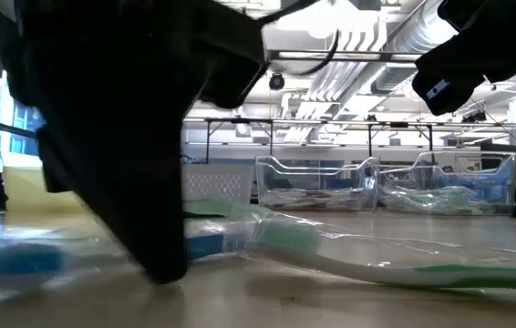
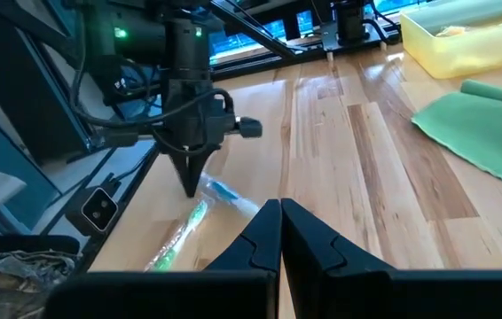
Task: Pick & Place Toothbrushes
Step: Put the blue toothbrush into the white bin
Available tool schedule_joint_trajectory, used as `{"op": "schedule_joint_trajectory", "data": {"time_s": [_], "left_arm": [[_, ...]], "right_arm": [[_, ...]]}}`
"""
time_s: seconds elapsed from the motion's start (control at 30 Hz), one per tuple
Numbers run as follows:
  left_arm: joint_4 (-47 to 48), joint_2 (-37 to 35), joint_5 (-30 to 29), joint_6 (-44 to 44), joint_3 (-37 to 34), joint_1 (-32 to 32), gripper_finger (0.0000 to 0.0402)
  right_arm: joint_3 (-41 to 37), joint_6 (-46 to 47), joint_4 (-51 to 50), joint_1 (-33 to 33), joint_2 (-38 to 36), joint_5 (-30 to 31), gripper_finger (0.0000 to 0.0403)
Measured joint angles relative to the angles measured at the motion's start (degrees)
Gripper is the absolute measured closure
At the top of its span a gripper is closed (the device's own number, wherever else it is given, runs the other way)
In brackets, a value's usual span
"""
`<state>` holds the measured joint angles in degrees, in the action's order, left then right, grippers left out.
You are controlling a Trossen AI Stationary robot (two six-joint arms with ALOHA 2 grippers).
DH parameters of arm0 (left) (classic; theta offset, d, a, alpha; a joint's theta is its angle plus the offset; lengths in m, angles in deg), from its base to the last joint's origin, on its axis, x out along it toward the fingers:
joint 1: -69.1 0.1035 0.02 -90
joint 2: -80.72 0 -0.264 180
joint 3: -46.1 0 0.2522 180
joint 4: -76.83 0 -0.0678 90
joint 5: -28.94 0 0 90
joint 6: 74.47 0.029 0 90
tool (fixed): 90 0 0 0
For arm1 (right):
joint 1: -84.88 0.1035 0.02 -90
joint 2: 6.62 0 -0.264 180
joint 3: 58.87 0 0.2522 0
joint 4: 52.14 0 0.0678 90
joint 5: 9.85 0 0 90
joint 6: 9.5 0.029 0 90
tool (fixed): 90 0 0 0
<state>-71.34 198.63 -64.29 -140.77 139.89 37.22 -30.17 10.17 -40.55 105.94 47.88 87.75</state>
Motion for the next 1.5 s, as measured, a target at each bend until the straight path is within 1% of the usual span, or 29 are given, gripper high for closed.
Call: {"op": "schedule_joint_trajectory", "data": {"time_s": [0.07,0.13,0.23,0.4,0.47,0.53,0.63,0.9,1.17,1.37,1.5], "left_arm": [[2.6,0.0,-0.2,-0.2,0.1,0.0,0.0401],[4.7,-0.2,-1.8,-0.2,0.2,0.0,0.0401],[5.2,-0.2,-5.2,0.9,0.2,0.1,0.0402],[5.7,-0.2,-7.5,4.4,0.1,1.8,0.0401],[5.8,-0.2,-11.2,6.8,0.0,2.5,0.0401],[6.2,-0.1,-16.2,9.2,-0.1,3.5,0.0401],[6.5,0.0,-20.3,12.1,-0.1,5.1,0.0401],[6.3,0.0,-22.1,22.1,-0.1,9.7,0.0401],[6.1,0.0,-22.2,30.1,-0.1,13.0,0.0401],[5.3,0.0,-21.7,32.2,-0.1,13.6,0.0401],[2.9,-0.4,-18.2,32.2,-0.1,12.5,0.0401]], "right_arm": [[0.0,0.0,-0.1,0.0,0.0,0.0,0.0401],[0.0,-0.1,-0.3,0.0,0.0,0.0,0.0401],[0.0,-0.5,-0.3,0.0,0.0,0.0,0.0401],[0.0,-1.9,-0.3,0.0,0.0,0.0,0.0401],[0.0,-1.9,-0.3,0.0,0.0,0.0,0.0401],[0.0,-1.9,-0.3,0.0,0.0,0.0,0.0401],[0.0,-1.9,-0.3,0.0,0.0,0.0,0.0401],[0.0,-1.9,-0.3,0.0,0.0,0.1,0.0401],[0.0,-2.5,-0.4,0.0,0.0,0.2,0.0401],[0.0,-3.4,-0.6,0.0,0.0,0.2,0.0401],[0.1,-3.5,-1.8,0.0,0.0,0.2,0.0401]]}}
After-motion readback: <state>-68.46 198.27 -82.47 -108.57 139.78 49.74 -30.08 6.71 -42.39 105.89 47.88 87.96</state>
